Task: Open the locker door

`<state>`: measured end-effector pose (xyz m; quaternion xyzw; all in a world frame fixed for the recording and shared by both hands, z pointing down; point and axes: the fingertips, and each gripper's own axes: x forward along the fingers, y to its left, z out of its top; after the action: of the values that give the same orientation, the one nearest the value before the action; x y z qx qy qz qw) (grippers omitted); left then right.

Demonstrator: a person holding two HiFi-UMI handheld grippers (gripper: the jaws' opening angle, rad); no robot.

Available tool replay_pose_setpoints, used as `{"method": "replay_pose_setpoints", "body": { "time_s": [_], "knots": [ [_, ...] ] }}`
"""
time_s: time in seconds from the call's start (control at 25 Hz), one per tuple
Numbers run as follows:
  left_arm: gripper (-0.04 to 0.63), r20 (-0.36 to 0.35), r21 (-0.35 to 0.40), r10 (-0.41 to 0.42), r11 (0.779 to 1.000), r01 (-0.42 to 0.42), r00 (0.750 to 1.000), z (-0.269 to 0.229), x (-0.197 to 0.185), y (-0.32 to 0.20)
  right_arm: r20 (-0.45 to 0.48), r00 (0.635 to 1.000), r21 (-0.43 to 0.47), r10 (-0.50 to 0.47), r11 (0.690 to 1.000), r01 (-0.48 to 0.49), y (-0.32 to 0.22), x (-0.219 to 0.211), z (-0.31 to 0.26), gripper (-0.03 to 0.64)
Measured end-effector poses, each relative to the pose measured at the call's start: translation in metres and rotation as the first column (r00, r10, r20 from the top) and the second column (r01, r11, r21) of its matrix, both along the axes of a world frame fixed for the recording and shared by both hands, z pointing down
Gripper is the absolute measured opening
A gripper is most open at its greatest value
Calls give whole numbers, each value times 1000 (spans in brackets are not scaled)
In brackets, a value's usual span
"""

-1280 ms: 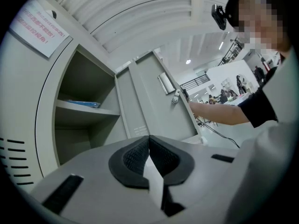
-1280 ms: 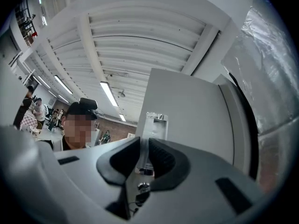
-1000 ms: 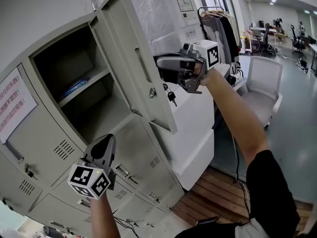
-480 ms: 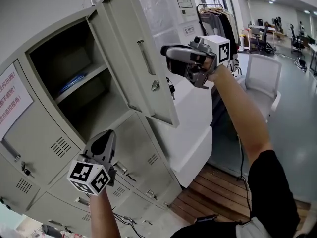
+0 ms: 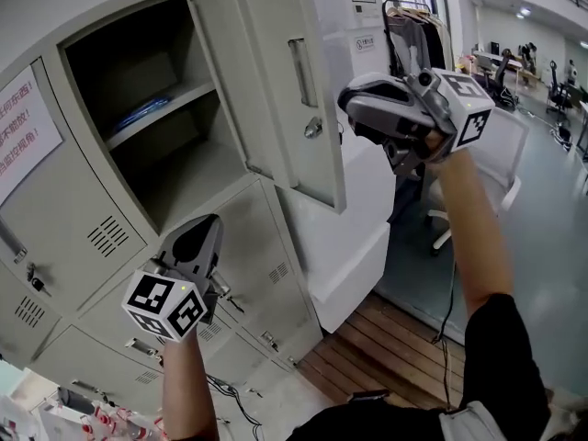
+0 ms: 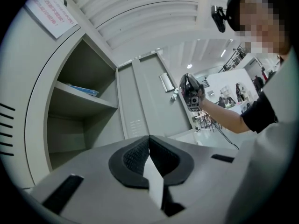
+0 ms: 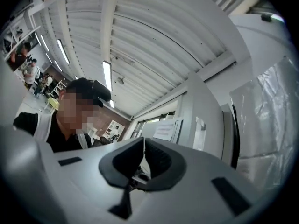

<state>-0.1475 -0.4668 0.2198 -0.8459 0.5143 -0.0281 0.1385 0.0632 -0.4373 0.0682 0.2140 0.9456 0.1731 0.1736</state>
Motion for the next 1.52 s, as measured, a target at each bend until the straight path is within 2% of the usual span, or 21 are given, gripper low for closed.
{"method": "replay_pose_setpoints", "body": {
  "time_s": [0.2,0.36,0.52,0.84,1.04,1.2,1.36,1.52],
  "knots": [
    [15,-23,15,12,1000,-11,1000,1,-2,10,48,992,5,119,993,-120,33,-5,19,21],
    [14,-47,21,16,1000,-15,999,3,-2,28,95,978,-64,188,981,-182,47,-7,39,17],
    [15,-54,37,20,999,-18,998,10,1,51,102,956,-104,275,959,-265,56,-15,67,12],
    [14,-90,68,-39,997,45,995,38,-5,104,26,887,-148,462,879,-454,53,-46,143,11],
    [15,-93,85,-127,987,135,988,62,-14,130,2,814,-133,581,807,-576,48,-68,187,11],
    [15,-106,75,-194,976,203,975,84,-24,143,-23,796,-153,605,785,-601,53,-94,222,11],
    [14,-157,37,-239,968,247,958,115,-35,155,-79,805,-196,589,782,-591,62,-125,261,11],
    [14,-170,14,-287,956,294,943,150,-43,172,-133,813,-233,567,779,-581,79,-150,300,11]
  ]
}}
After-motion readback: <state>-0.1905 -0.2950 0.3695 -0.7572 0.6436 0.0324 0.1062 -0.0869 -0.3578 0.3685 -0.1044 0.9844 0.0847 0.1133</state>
